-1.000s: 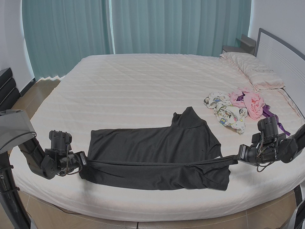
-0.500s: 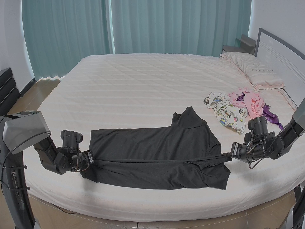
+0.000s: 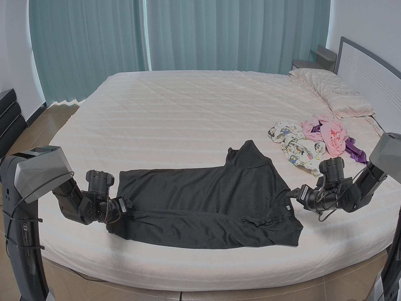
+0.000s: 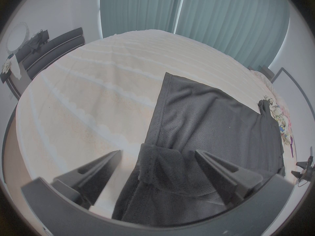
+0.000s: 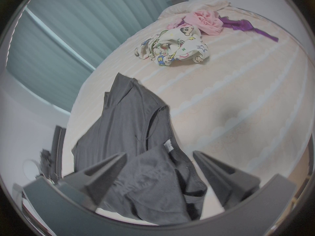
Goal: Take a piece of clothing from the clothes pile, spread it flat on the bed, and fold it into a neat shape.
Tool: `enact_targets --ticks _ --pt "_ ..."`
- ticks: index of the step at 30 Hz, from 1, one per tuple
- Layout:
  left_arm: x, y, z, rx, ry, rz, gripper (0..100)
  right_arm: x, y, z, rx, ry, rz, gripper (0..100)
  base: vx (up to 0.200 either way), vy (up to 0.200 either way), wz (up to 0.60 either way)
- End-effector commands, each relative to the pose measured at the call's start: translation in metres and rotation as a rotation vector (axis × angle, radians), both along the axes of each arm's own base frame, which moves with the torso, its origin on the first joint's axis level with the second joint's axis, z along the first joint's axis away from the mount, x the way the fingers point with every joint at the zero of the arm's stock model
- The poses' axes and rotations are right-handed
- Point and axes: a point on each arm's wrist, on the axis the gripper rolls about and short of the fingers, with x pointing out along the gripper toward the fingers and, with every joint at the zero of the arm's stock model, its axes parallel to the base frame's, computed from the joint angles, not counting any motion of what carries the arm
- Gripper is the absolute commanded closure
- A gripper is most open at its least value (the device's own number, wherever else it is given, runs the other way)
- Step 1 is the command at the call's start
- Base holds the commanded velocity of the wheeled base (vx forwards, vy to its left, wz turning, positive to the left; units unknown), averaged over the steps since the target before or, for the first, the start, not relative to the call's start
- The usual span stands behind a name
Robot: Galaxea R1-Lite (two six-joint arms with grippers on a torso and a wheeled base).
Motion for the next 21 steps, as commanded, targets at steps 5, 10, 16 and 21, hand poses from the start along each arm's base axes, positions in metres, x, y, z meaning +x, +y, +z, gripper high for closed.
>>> enact_targets --ticks 5,10,16,21 --pt "-0.012 0.01 0.021 -0.076 -0.018 0.064 0 0.01 0.004 0.013 0.205 -0.033 -0.179 0 0.0 0.0 0.0" --pt "-0.034 0.013 0.05 -0.2 -0.017 0.039 0 0.004 0.011 0.013 0.272 0.004 -0.228 0 0.0 0.0 0.0" --pt "-0.081 0.014 0.061 -0.393 0.064 0.082 0 0.002 0.019 -0.006 0.301 0.076 -0.262 0 0.0 0.0 0.0" --pt "-0.094 0.012 0.052 -0.494 0.137 0.093 0 0.001 0.031 -0.015 0.289 0.095 -0.249 0 0.0 0.0 0.0"
